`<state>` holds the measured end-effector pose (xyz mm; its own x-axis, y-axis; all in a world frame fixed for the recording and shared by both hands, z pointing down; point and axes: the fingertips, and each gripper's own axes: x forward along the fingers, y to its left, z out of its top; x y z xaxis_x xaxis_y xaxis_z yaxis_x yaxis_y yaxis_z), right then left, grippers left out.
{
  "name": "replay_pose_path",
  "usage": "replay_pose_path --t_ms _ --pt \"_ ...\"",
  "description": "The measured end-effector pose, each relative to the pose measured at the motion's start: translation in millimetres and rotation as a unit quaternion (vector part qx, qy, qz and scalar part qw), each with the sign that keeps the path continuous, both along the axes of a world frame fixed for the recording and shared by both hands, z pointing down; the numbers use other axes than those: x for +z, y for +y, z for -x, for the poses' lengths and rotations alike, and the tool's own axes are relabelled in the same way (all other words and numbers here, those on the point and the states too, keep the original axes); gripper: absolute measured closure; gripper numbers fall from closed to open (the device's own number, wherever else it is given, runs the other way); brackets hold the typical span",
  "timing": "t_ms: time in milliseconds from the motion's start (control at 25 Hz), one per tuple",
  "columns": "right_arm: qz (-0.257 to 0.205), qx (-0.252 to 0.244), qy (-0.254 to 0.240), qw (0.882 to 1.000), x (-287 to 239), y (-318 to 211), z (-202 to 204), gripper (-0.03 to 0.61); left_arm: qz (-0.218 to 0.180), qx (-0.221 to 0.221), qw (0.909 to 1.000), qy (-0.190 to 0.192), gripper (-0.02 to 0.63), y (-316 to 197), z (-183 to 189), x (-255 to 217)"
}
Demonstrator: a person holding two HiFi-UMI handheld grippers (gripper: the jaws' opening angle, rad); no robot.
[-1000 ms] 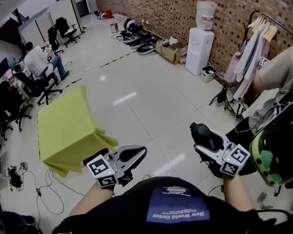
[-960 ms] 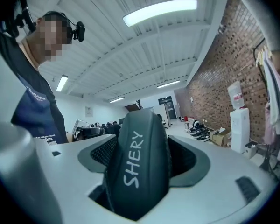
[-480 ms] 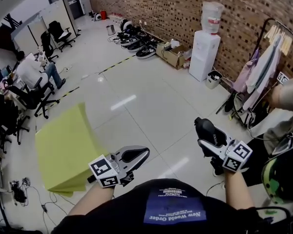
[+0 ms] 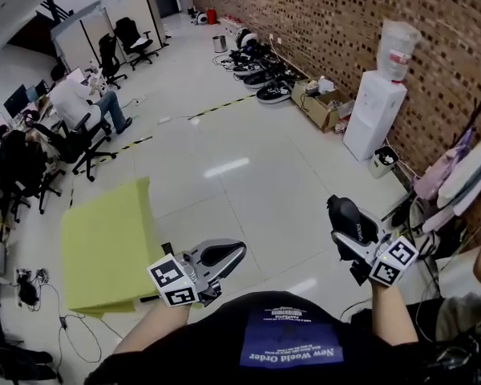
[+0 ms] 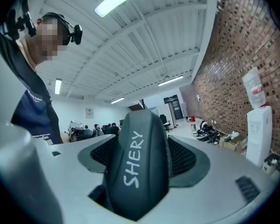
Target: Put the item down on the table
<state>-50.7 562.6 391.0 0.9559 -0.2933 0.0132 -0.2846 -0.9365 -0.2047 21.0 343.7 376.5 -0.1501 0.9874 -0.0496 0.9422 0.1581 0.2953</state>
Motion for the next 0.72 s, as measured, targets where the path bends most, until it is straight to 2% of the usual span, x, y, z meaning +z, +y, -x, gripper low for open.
replay_pose_path --t_ms 320,520,720 --pt "0.013 -0.056 -0.006 0.998 -2.8 78.0 -105.1 0.242 0.005 -0.060 0.9981 -0.013 0.609 68.3 -84.6 -0.6" --pt "0.021 -0.071 -0.011 0.997 -1.6 95.5 -170.3 0.242 0.011 -0.068 0.9976 -0.013 0.609 93.3 -147.6 4.5" --pt "0.042 -0.072 -0.008 0.997 -9.8 105.4 -252.3 0.241 0.023 -0.051 0.9984 -0.009 0.609 114.9 -234.2 6.6"
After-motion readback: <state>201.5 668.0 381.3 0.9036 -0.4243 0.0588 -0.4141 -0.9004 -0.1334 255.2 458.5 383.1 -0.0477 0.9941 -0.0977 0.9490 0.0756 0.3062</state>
